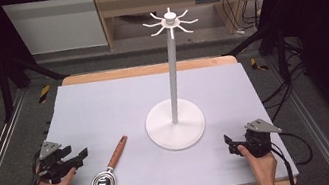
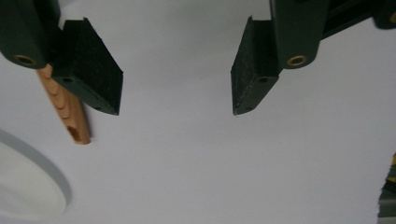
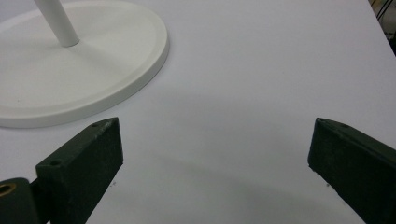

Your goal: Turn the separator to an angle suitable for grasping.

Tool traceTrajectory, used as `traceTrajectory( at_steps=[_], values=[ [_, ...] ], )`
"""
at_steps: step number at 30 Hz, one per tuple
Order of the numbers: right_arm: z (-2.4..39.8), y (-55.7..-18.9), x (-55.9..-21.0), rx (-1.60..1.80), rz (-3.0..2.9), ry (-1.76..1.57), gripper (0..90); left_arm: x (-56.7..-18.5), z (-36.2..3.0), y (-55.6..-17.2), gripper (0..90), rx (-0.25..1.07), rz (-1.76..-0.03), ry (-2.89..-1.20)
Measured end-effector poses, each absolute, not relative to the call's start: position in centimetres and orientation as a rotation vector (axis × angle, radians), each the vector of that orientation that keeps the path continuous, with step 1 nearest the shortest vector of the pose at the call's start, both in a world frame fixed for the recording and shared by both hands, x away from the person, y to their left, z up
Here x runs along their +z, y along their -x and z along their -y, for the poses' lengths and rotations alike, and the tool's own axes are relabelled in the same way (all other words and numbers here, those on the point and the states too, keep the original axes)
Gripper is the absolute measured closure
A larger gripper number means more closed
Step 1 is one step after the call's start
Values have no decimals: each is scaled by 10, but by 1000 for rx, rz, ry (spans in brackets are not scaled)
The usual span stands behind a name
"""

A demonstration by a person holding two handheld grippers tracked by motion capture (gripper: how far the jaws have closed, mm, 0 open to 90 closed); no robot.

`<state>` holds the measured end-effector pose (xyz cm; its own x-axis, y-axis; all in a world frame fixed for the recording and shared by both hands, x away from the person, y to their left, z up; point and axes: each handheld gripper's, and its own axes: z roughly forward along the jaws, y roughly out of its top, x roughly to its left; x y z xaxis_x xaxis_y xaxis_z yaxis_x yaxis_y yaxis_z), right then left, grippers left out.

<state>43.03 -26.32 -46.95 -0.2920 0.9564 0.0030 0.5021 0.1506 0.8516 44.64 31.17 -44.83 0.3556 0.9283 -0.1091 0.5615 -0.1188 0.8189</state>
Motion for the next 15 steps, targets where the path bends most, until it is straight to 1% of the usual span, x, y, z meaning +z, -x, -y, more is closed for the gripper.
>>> traceTrajectory(
  at_steps=[3,6,12,15],
  values=[
    [260,-431,-469,1043,-1861,-1368,32,-444,-309,-444,364,549,-1298,-1792],
    [257,-430,-468,1033,-1881,-1370,49,-439,-301,-440,369,552,-1278,-1815],
    [258,-431,-468,1027,-1891,-1411,51,-433,-292,-438,373,560,-1242,-1845],
    [262,-431,-468,1038,-1881,-1431,52,-430,-288,-438,374,537,-1229,-1865]
  ],
)
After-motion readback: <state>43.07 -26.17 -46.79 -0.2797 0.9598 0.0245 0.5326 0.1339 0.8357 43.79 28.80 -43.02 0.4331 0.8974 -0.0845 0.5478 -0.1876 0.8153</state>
